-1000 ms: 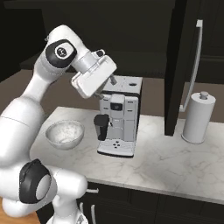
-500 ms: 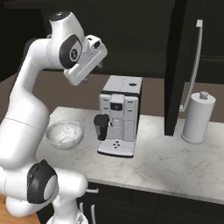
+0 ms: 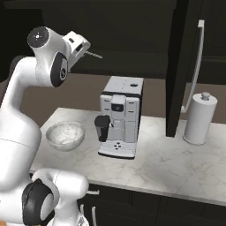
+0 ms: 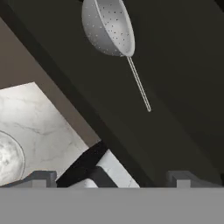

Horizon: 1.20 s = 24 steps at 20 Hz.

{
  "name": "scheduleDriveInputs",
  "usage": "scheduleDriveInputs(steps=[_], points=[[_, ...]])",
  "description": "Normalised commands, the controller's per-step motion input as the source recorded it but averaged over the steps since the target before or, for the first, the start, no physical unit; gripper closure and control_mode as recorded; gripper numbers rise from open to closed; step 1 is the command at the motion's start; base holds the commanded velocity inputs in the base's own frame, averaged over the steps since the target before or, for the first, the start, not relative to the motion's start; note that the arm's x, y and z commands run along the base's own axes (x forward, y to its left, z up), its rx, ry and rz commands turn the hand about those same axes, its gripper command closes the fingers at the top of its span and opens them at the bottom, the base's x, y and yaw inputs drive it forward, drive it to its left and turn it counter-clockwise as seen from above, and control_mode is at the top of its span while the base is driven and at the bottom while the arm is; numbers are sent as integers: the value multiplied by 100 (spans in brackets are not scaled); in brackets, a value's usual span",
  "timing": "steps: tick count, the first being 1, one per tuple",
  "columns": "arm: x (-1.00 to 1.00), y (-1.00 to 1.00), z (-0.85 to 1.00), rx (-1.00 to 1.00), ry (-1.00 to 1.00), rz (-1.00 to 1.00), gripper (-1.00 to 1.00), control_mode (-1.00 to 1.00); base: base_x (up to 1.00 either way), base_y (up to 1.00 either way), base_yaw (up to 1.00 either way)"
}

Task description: Open the cabinet and setup a tea strainer by placing it in the bowl upright.

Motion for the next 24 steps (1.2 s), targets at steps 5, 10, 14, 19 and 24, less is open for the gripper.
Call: scheduleDriveInputs(steps=[5, 10, 14, 19, 24], points=[[0, 85, 67, -25, -1, 0, -100, -100, 0, 0, 0], [4, 83, 24, -2, -1, -5, -100, -100, 0, 0, 0], [3, 40, 2, 12, -3, -6, -100, -100, 0, 0, 0], [2, 21, 0, 4, -5, -6, -100, -100, 0, 0, 0], [17, 0, 0, 2, -1, 0, -100, -100, 0, 0, 0]])
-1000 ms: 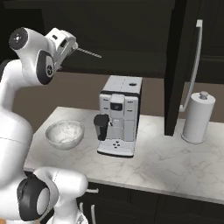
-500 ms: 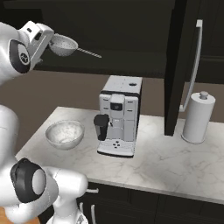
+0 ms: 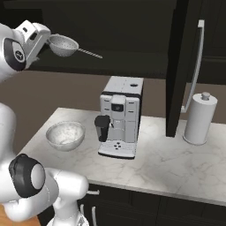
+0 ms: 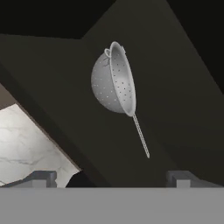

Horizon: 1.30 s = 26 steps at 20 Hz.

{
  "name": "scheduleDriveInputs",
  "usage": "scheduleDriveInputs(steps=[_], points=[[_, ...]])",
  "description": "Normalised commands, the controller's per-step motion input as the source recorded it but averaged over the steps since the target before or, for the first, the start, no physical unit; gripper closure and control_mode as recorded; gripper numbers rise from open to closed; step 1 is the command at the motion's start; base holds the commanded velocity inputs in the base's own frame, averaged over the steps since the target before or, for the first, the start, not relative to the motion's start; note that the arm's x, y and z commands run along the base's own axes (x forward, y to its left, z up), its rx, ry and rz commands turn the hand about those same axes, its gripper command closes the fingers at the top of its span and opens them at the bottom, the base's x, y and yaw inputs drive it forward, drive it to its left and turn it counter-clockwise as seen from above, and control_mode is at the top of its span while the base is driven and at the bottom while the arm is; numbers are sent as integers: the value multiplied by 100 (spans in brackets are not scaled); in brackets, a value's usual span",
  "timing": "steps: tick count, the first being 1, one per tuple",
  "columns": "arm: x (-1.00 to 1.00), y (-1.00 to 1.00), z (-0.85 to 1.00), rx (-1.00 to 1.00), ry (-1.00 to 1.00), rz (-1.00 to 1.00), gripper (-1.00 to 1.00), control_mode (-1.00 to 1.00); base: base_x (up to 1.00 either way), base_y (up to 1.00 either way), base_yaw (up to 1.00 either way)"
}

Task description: Open the cabinet and setup a tea strainer by placing it in the bowl upright.

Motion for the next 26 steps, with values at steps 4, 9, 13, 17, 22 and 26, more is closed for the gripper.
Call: scheduleDriveInputs(steps=[4, 9, 13, 17, 22, 26], points=[[24, 0, 0, 2, 0, 3, -100, -100, 0, 0, 0], [31, 1, -6, 0, 1, 6, -100, -100, 0, 0, 0], [23, 4, -18, 0, 1, 6, -100, -100, 0, 0, 0], [30, 0, -16, 0, 5, 3, -100, -100, 0, 0, 0], [38, 0, -1, 0, 11, 0, -100, -100, 0, 0, 0], [34, 0, 0, 0, 5, 0, -100, -100, 0, 0, 0]])
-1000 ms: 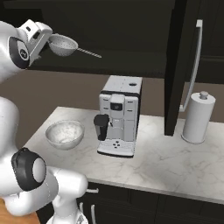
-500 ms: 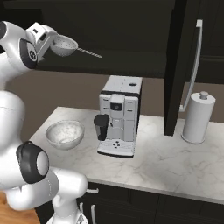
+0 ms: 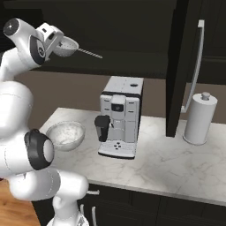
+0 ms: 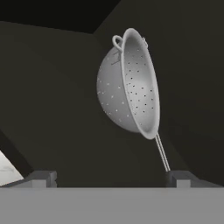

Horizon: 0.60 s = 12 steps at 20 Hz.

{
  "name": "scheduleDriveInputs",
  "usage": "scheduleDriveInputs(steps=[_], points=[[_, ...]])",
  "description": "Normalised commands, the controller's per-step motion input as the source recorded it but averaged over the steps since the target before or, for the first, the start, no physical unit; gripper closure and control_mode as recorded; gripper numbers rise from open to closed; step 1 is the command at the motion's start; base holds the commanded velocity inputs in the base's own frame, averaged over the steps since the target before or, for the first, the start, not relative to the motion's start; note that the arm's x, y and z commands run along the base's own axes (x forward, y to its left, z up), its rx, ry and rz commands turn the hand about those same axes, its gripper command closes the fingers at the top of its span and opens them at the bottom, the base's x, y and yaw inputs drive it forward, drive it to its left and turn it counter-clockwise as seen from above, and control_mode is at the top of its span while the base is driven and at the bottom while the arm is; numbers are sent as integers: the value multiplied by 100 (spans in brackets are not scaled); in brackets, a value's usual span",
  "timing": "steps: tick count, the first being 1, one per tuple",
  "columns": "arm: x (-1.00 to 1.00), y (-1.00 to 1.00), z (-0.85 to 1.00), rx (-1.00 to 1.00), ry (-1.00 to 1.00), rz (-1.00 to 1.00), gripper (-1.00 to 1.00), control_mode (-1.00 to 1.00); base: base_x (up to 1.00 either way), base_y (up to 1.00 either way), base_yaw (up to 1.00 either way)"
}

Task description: Open the cabinet and setup a tea strainer by placing it in the bowl upright.

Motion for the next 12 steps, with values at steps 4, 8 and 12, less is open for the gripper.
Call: scheduleDriveInputs(steps=[4, 8, 12], points=[[29, 2, 0, 0, 0, 0, -100, -100, 0, 0, 0], [31, 4, -2, 0, 0, 1, -100, -100, 0, 0, 0], [27, 8, -11, 0, 2, 1, -100, -100, 0, 0, 0]])
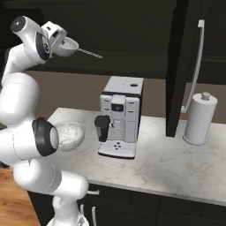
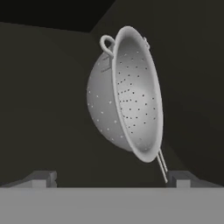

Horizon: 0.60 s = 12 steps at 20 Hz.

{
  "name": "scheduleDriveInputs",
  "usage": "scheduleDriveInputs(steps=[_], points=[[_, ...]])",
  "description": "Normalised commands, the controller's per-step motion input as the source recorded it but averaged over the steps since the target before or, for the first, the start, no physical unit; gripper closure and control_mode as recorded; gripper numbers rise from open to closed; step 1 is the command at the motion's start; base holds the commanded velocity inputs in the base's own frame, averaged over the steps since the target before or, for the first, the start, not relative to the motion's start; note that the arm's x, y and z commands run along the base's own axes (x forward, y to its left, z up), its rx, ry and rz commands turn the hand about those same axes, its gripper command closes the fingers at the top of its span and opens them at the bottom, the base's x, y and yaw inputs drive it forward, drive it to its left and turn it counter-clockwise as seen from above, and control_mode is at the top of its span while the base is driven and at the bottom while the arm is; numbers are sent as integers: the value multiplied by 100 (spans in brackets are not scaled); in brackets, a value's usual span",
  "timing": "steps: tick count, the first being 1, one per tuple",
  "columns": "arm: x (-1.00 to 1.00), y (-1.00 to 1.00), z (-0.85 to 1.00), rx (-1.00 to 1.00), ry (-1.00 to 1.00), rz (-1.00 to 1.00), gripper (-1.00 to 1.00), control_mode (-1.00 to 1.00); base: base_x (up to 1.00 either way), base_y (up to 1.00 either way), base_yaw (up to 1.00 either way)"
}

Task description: Open the cabinet and setup a tea strainer by placing it in the bowl upright.

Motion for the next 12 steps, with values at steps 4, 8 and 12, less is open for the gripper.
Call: scheduleDriveInputs(steps=[4, 8, 12], points=[[29, 7, -13, 0, 2, 2, -100, -100, 0, 0, 0], [28, 11, -6, 0, 1, 2, -100, -100, 0, 0, 0], [30, 13, -1, 0, 0, 2, -100, -100, 0, 0, 0]])
